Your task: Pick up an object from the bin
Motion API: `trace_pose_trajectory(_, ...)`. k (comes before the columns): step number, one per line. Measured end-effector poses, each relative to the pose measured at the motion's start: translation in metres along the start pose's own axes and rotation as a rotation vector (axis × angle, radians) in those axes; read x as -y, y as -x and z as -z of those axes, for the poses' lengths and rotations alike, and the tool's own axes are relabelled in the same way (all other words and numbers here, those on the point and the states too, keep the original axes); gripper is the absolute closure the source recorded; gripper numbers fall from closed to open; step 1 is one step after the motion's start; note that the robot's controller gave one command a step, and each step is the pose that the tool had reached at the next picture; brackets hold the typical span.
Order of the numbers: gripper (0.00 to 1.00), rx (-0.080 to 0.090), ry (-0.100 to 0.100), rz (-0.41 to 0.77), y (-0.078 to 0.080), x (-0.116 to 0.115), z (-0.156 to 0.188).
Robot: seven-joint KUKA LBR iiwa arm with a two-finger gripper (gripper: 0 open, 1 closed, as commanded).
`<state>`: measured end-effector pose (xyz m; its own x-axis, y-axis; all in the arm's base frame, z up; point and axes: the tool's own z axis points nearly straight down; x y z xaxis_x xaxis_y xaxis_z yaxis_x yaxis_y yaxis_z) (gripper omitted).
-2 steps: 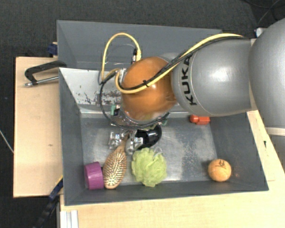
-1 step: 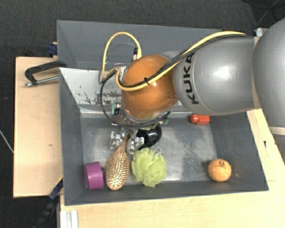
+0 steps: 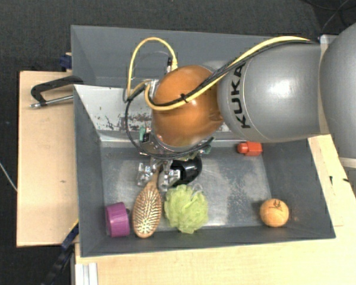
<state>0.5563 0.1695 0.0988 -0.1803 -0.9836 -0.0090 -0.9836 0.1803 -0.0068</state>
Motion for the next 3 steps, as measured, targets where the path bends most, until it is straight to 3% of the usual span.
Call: trace_pose_trajectory(3,1.00,-0.003,0.002,-0.001,0.002,0.000,0.039)
